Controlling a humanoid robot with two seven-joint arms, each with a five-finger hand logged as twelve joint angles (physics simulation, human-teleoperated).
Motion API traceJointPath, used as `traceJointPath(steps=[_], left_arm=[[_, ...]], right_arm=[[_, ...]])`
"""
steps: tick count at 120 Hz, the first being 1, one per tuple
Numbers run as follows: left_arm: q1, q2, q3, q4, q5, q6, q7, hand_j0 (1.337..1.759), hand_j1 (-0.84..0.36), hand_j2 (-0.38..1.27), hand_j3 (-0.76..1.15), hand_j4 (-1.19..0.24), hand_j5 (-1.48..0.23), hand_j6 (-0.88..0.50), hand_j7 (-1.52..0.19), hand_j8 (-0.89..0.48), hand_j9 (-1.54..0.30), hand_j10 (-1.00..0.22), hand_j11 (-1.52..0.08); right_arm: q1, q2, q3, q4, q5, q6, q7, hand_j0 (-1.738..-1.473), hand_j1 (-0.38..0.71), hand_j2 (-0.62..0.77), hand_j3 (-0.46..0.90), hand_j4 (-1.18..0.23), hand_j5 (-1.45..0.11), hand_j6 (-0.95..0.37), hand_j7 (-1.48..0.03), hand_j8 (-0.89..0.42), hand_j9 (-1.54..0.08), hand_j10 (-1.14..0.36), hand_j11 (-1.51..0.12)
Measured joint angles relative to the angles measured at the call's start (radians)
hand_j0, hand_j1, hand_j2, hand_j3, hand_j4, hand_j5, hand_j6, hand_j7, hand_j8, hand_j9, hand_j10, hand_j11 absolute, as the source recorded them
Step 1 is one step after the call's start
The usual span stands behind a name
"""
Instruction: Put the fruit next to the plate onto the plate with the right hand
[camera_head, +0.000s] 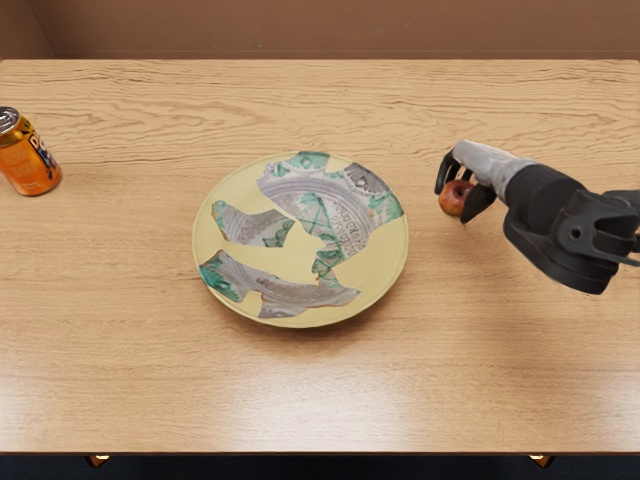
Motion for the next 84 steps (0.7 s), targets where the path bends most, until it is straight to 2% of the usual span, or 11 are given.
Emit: traceJointPath(steps=[18, 34, 53, 84], left_arm=[[0.0, 0.0, 0.0, 0.0, 0.0, 0.0, 0.0, 1.658, 0.35, 0.0, 0.0, 0.0, 0.0, 0.0, 0.0, 0.0, 0.0, 0.0, 0.0], [0.0, 0.0, 0.0, 0.0, 0.0, 0.0, 0.0, 1.658, 0.35, 0.0, 0.0, 0.0, 0.0, 0.0, 0.0, 0.0, 0.0, 0.0, 0.0], [0.0, 0.0, 0.0, 0.0, 0.0, 0.0, 0.0, 1.658, 0.35, 0.0, 0.0, 0.0, 0.0, 0.0, 0.0, 0.0, 0.0, 0.0, 0.0], [0.0, 0.0, 0.0, 0.0, 0.0, 0.0, 0.0, 1.658, 0.35, 0.0, 0.0, 0.0, 0.0, 0.0, 0.0, 0.0, 0.0, 0.0, 0.0]], right_arm=[[0.081, 0.046, 0.003, 0.015, 0.056, 0.018, 0.0, -1.656, 0.31, 0.25, 0.0, -0.7, -0.99, -0.41, -0.94, -0.4, -0.98, -0.7, -0.98], [0.118, 0.117, 0.005, 0.016, 0.099, 0.018, 0.0, -1.656, 0.3, 0.24, 0.0, -0.7, -1.0, -0.42, -0.94, -0.4, -0.97, -0.71, -0.97], [0.132, 0.23, 0.017, -0.009, 0.139, 0.017, 0.0, -1.657, 0.31, 0.24, 0.0, -0.69, -1.01, -0.41, -0.95, -0.4, -0.97, -0.71, -0.98], [0.121, 0.391, 0.019, -0.094, 0.164, 0.014, 0.001, -1.658, 0.34, 0.39, 0.0, -0.7, -1.01, -0.42, -0.95, -0.44, -0.98, -0.71, -0.99]])
